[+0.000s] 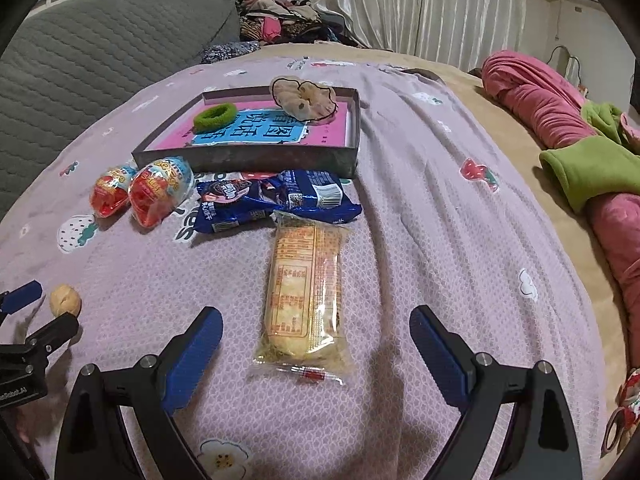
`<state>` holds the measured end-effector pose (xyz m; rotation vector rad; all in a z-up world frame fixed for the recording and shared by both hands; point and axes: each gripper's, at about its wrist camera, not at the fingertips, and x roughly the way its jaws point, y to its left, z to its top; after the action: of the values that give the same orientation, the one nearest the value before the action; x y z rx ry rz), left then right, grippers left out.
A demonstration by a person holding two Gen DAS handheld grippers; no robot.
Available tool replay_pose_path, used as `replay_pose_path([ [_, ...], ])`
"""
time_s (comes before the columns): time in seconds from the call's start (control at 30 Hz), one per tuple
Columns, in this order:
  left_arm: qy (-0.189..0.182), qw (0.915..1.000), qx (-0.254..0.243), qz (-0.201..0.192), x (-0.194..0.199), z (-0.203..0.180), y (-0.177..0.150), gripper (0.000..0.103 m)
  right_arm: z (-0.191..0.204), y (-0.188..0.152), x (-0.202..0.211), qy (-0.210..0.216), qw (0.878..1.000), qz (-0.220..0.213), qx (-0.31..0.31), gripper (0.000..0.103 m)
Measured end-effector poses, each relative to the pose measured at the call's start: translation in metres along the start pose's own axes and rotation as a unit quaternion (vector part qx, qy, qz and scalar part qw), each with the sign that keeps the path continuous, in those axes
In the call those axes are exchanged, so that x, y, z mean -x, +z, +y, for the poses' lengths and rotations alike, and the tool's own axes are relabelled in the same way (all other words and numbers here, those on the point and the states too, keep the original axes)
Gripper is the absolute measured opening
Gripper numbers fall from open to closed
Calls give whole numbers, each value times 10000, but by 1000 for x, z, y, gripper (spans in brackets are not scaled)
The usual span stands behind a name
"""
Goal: Organize objects
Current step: 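Move left tool toward walnut while right tool approaches wrapped cake bar, then close left gripper on walnut while right gripper closes on cake bar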
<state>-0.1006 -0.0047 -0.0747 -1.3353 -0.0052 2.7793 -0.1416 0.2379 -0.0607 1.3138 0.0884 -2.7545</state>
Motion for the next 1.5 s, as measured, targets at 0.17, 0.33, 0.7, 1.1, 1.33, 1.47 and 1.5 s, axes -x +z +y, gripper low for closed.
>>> replay_pose_path([
  [0.17,-5,10000,-37,-8,-2,-3,-1,91,-1,1,-4,28,10000,-5,-34,95],
  [0.33,-69,10000,-13,27,-3,-4,0,83,-2,2,-6,45,10000,3,-64,95],
  [0.7,-173,9998,5,117,-8,-3,1,58,0,4,-13,102,9999,22,-79,95],
  [1.1,-248,9995,-86,150,-10,-10,0,37,0,4,-19,216,9997,35,-136,91],
  [1.33,-261,9995,-125,146,-10,-12,0,33,-2,5,-29,424,9987,145,-235,68],
  [1.47,-258,9995,-154,136,-9,-12,0,33,-1,4,-31,464,9986,133,-229,55],
  [1.5,-270,9994,-149,136,-9,-12,0,33,-1,5,-30,450,9987,113,-218,52],
])
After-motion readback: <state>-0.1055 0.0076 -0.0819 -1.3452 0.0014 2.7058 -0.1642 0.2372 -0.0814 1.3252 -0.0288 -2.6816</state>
